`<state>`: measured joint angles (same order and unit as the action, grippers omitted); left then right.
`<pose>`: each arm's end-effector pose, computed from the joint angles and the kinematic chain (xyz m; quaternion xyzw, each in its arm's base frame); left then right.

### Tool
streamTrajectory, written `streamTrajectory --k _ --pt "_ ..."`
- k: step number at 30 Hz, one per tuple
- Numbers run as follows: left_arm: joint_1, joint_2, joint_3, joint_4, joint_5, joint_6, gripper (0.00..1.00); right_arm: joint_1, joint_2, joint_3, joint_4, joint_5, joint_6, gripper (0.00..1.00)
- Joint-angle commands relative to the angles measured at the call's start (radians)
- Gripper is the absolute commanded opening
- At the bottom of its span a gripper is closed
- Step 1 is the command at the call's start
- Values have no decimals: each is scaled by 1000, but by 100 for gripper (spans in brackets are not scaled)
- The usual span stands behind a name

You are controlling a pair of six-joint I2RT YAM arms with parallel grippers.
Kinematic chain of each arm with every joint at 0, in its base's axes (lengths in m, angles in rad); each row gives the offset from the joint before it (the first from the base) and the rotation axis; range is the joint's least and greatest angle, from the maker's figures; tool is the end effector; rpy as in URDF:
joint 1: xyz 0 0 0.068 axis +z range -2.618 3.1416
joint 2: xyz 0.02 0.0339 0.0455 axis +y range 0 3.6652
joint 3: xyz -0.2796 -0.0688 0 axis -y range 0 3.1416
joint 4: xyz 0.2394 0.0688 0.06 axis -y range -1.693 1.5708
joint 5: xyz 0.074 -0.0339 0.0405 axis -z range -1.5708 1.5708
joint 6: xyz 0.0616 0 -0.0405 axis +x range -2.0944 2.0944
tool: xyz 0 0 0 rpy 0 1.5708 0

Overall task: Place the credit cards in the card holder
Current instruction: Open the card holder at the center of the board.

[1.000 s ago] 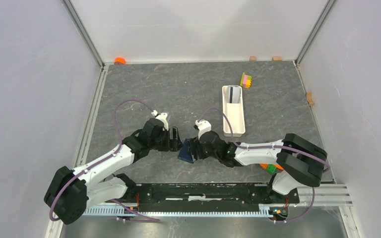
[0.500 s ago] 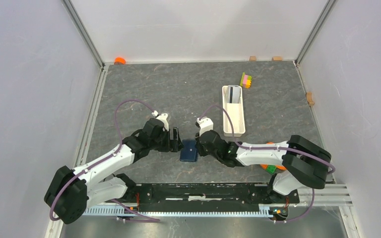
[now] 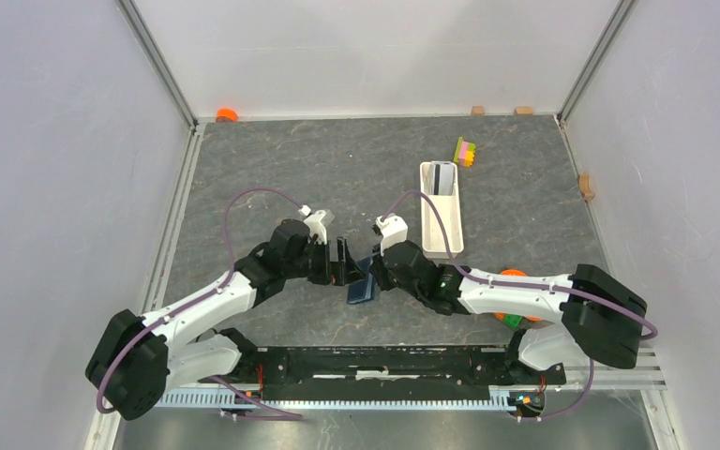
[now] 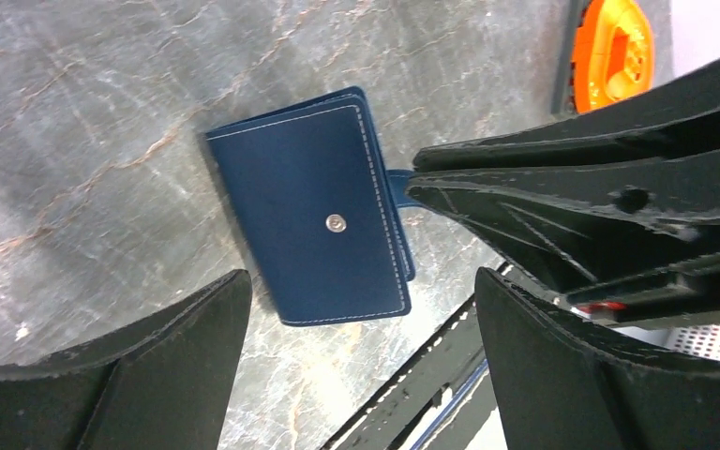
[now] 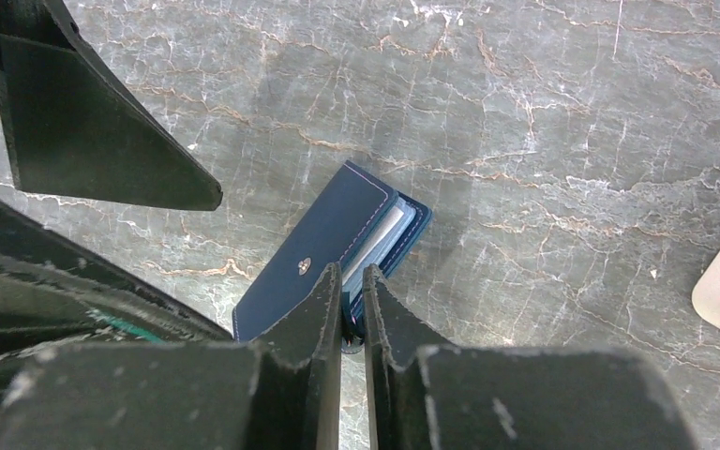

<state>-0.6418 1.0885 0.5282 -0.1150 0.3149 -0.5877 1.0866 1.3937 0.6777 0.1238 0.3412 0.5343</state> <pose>0.1716 -0.1521 0.2019 0.0919 0.8881 -0.3621 0.2678 0.1580 0.2562 0.2031 -0.1604 0.8586 0.2323 0.4278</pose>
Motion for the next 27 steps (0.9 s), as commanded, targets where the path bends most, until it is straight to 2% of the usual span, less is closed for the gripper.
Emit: streamTrajectory --k 1,16,20,27 --pt "-4 14 -17 111 79 -51 95 4 -36 37 -6 3 -9 0" --pt "-6 59 -23 110 83 -32 93 4 -86 31 -4 14 -9 0" --pt "-7 93 -41 190 116 -40 90 3 -72 31 1 6 -7 0" --pt "-20 156 -47 235 131 -51 83 4 -75 29 -3 8 -7 0"
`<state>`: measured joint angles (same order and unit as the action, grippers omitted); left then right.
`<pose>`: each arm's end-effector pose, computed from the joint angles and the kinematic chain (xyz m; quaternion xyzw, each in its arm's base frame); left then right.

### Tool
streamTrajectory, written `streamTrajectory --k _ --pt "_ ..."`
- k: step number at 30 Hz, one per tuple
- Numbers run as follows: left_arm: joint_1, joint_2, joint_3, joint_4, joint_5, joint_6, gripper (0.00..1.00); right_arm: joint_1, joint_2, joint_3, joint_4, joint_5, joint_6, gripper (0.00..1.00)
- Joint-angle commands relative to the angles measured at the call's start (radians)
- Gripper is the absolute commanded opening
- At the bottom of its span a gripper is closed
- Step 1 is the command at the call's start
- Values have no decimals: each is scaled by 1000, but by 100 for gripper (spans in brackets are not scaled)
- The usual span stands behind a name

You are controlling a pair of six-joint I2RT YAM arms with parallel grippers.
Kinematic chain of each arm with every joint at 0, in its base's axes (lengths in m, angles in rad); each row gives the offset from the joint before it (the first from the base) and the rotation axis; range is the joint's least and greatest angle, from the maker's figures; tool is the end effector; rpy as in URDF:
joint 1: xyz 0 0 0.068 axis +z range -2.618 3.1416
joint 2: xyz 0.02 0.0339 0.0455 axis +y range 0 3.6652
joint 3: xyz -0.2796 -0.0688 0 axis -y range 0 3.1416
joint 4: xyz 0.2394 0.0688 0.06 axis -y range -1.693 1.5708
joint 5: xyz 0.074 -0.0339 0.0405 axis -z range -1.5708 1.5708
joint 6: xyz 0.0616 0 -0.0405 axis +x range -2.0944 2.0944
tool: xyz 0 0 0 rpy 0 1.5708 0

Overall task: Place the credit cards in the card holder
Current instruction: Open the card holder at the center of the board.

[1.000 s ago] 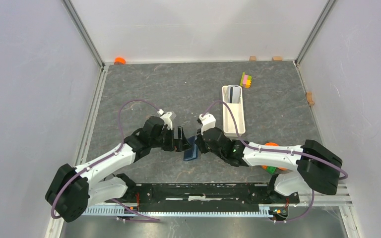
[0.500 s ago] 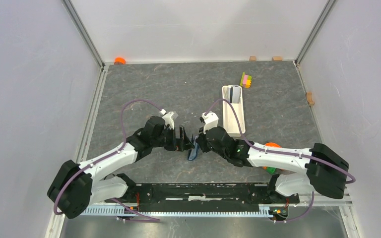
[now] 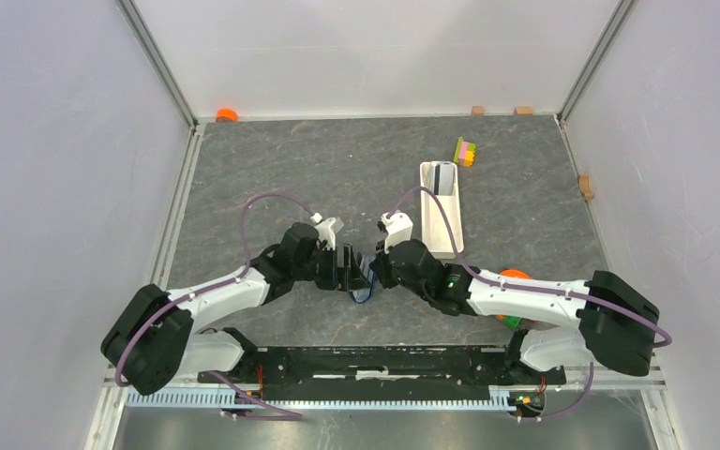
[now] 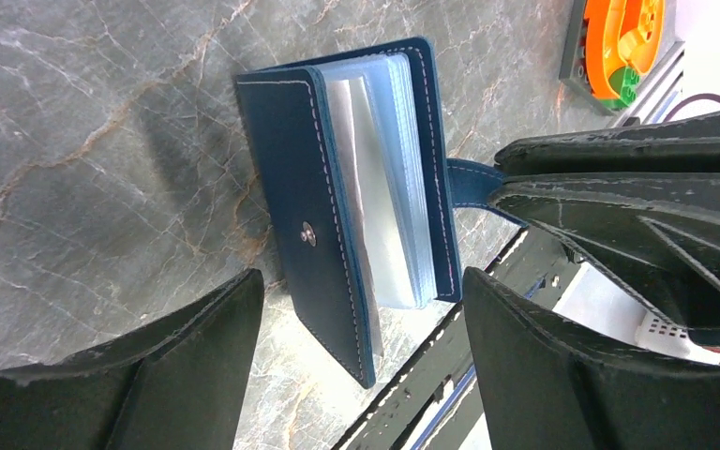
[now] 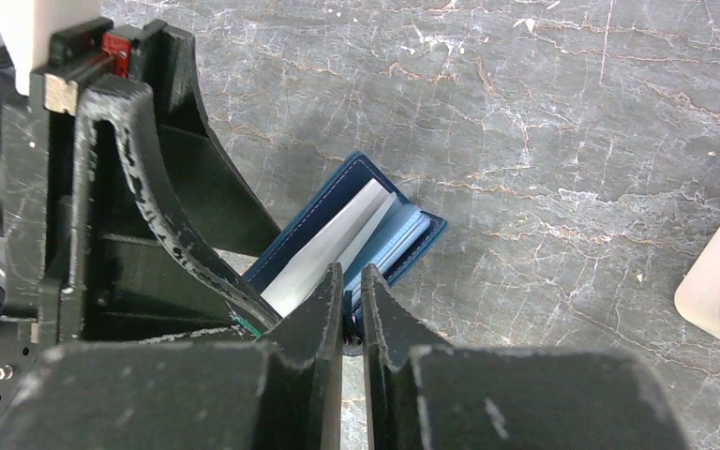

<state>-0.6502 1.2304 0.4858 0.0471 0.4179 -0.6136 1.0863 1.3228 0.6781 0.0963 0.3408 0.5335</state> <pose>0.1785 -0.1671 0.1753 0.1039 0.8847 -0.3960 0.2228 0.1540 0.2483 0.2198 -0.1547 0.8495 0.2472 0.4396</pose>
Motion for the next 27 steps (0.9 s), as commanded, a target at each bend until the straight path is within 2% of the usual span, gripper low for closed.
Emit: streamTrajectory --k 1,11,27 --pt "-12 14 -6 73 22 -22 83 4 -4 29 23 10 -6 0" --pt "-19 27 7 -9 -52 19 71 5 -8 29 19 12 -6 0" --pt "-34 -2 27 -117 -181 59 63 5 -15 20 11 30 -8 0"
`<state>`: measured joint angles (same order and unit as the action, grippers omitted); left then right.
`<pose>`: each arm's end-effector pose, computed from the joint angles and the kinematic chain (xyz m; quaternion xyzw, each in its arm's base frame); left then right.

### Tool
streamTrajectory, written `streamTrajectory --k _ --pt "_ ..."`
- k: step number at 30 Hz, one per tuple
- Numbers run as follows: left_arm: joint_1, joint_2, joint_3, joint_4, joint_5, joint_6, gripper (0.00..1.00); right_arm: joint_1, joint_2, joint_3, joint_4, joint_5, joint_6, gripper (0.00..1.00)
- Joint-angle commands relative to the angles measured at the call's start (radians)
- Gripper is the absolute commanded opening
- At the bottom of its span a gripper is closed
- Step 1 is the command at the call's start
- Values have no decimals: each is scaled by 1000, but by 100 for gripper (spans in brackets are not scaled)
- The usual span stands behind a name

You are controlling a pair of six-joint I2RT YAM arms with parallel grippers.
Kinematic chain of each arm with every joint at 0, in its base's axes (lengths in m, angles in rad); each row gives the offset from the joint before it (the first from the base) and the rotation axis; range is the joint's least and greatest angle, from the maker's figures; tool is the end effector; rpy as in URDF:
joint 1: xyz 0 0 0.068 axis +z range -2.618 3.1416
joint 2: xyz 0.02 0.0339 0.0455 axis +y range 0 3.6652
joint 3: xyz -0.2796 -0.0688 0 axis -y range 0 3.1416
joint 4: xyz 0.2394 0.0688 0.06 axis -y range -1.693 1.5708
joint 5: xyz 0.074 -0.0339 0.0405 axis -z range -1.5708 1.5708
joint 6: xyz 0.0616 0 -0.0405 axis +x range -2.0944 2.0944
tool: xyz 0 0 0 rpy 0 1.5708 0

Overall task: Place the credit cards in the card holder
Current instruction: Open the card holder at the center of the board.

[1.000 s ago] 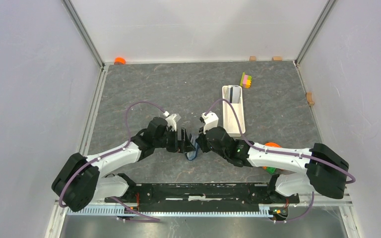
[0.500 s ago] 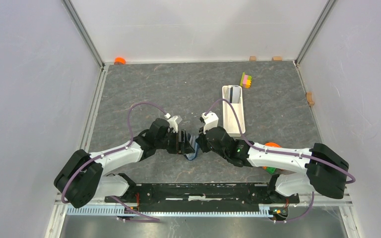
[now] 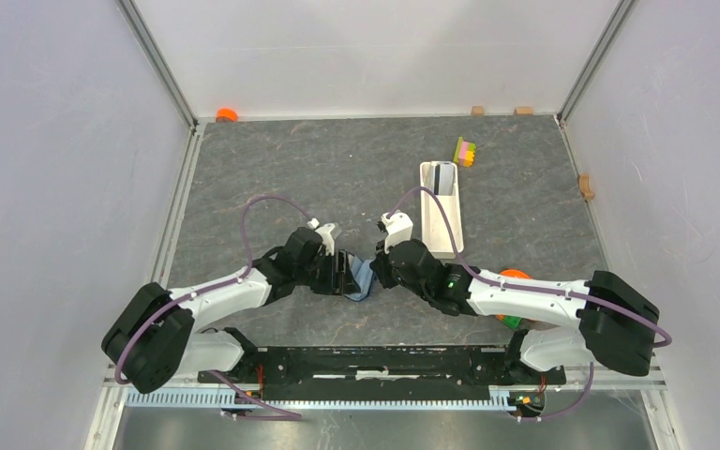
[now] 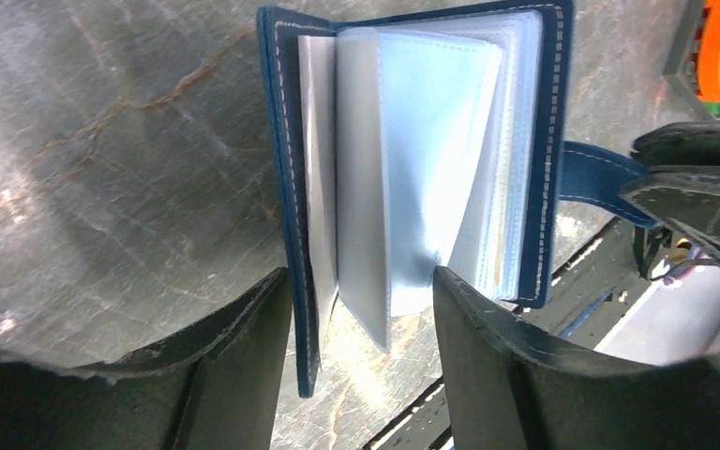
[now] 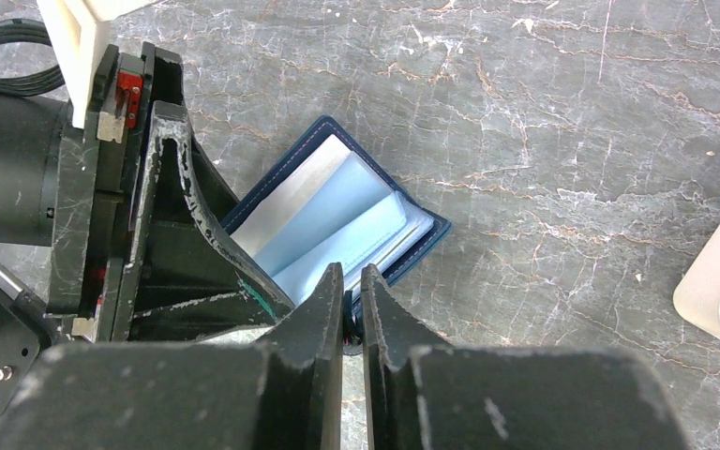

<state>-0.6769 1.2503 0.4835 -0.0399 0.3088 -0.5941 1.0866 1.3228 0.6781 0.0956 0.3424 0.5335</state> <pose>0.1736 -0.1635 0.1602 0.0952 0.9137 -0.3335 0.2118 0.1539 0.2483 0.2197 -0.1546 0.8497 0.2465 0.4398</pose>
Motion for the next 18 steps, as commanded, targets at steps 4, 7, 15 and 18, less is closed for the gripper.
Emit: streamTrajectory --k 4,7,15,18 --pt "-7 -41 29 -69 -144 37 62 4 -15 15 6 32 -11 0" --pt "-7 -56 24 -98 -207 33 62 4 -17 4 3 37 -10 0" --pt "-7 -82 25 -182 -361 1 62 4 -10 -41 -7 63 -4 0" --pt "-7 -74 35 -223 -399 3 62 4 1 -53 -11 77 2 0"
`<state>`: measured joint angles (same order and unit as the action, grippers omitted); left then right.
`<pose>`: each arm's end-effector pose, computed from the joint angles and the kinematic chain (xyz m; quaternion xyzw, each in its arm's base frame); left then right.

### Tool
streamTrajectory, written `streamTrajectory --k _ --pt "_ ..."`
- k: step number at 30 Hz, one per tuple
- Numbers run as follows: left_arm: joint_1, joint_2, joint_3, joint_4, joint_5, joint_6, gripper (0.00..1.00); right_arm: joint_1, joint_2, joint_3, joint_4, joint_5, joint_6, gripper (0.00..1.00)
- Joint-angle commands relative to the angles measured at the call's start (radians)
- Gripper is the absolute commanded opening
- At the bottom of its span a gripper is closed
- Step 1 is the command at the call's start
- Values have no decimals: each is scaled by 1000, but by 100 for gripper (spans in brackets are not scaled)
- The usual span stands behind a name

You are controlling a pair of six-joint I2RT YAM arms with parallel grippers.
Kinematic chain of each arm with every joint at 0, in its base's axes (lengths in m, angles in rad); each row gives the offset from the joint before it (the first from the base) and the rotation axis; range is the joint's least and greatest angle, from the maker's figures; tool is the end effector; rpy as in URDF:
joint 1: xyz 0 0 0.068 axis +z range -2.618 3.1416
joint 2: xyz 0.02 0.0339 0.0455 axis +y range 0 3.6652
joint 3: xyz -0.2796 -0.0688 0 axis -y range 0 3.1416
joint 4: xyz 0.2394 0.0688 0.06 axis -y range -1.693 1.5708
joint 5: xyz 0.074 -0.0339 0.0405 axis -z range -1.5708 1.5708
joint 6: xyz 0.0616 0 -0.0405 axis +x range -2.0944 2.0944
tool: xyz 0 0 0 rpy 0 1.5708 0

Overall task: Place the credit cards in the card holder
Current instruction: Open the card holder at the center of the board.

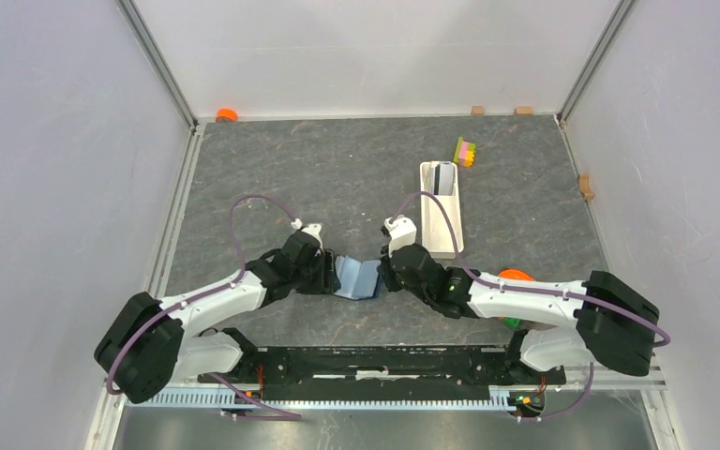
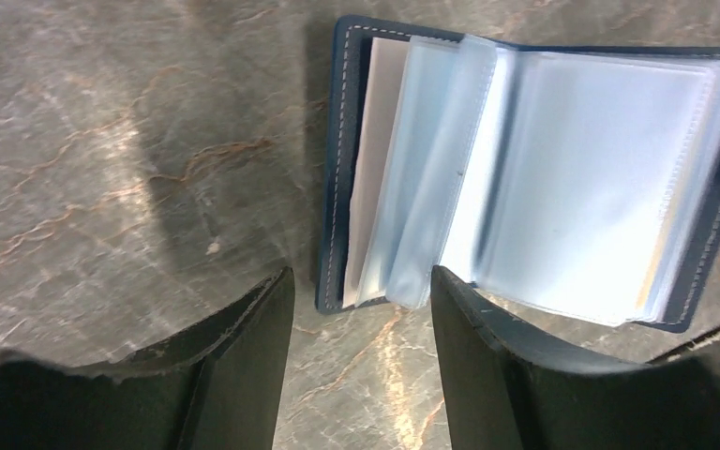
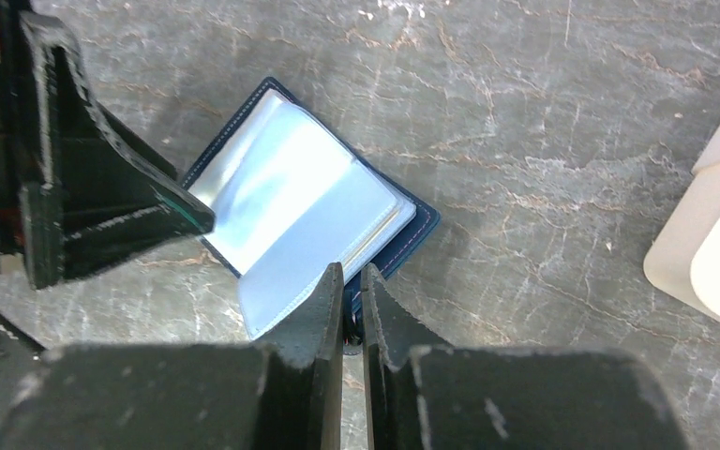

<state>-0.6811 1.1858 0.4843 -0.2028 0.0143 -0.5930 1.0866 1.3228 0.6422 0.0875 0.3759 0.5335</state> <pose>0.1707 -0.1395 0.1574 0.0439 0.9439 -0.2000 0.2589 0.1522 0.2409 0.2071 -0.1524 0.8583 0.2204 0.4376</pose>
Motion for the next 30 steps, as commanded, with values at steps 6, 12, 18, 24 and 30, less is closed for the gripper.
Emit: streamTrajectory --k 6,12,18,24,30 --pt "-1 -1 47 -118 -167 13 62 -4 4 -10 -66 81 6 27" --pt "23 -33 100 -175 -148 25 64 -67 -66 52 -149 42 -61 62" --pt "103 -56 195 -216 -29 64 68 -223 -103 181 -248 -110 -215 83" --pt "112 9 245 -112 227 124 79 -431 -40 328 -344 -286 -368 97" --pt "111 119 278 -51 329 190 89 -531 17 372 -334 -451 -375 98"
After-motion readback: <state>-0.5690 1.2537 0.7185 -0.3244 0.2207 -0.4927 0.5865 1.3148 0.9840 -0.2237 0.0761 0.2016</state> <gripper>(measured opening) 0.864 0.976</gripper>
